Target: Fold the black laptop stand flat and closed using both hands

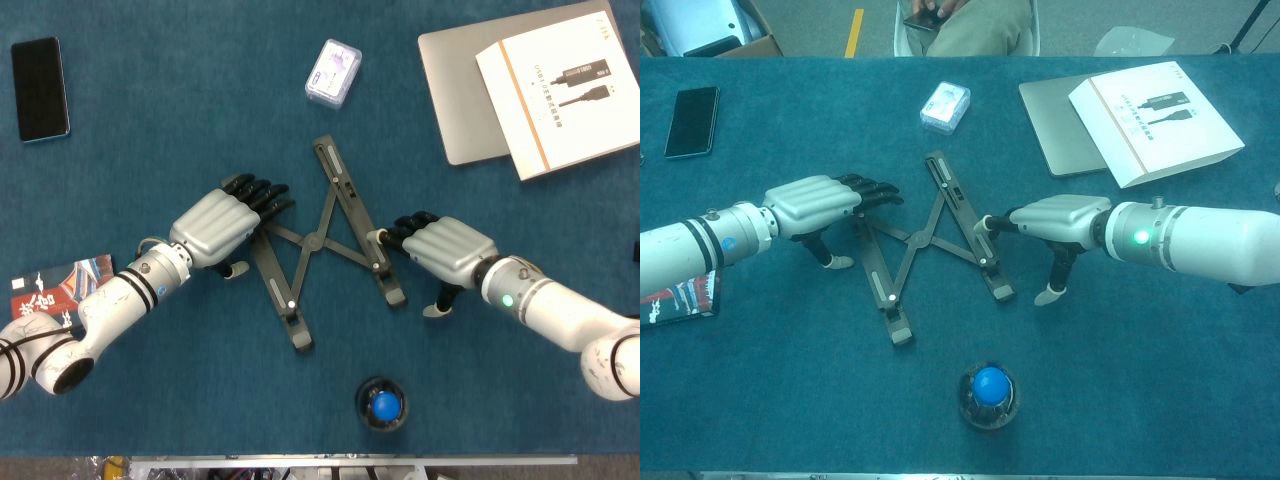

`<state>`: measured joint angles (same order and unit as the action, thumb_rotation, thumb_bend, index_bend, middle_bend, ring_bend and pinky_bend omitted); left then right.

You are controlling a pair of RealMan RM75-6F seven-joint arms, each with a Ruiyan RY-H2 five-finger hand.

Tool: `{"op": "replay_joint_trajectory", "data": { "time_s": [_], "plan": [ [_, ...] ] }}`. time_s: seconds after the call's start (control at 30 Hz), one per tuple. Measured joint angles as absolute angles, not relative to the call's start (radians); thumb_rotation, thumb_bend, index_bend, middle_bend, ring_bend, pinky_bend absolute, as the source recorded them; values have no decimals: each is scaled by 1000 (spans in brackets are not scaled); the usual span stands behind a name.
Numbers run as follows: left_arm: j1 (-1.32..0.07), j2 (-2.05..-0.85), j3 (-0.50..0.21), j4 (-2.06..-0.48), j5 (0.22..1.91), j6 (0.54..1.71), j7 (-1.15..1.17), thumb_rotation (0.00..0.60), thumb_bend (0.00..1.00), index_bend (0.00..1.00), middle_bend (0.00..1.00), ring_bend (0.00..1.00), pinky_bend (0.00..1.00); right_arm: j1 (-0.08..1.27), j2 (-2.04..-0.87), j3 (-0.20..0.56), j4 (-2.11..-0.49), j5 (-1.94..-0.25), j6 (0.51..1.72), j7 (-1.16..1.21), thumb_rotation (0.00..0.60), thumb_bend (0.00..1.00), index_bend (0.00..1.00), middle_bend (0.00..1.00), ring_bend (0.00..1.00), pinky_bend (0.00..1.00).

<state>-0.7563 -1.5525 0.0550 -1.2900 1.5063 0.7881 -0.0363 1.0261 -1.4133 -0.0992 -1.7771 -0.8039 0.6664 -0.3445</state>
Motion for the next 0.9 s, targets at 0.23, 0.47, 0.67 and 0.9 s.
{"op": "replay_joint_trajectory", "data": {
  "time_s": [0.23, 0.47, 0.67, 0.9],
  "plan": [
    [-753, -1553, 53, -1292, 1498, 787, -51, 600, 249, 0, 0, 0, 0, 1020, -1423, -97, -1773, -815, 669, -335, 600, 106, 0, 107, 0, 59],
    [-751, -1556, 52, -1292, 1495, 790, -62, 600, 249, 0, 0, 0, 0, 1013, -1433, -93, -1767, -830, 673, -326, 600, 105, 0, 96, 0, 58],
    [-751, -1555, 46, -1299, 1492, 793, -75, 600, 249, 0, 0, 0, 0, 1007, -1443, -88, -1762, -841, 675, -320, 600, 105, 0, 94, 0, 58],
    [-752, -1550, 43, -1310, 1488, 790, -84, 600, 249, 0, 0, 0, 0, 999, -1460, -79, -1750, -859, 676, -306, 600, 105, 0, 87, 0, 58]
  ]
}}
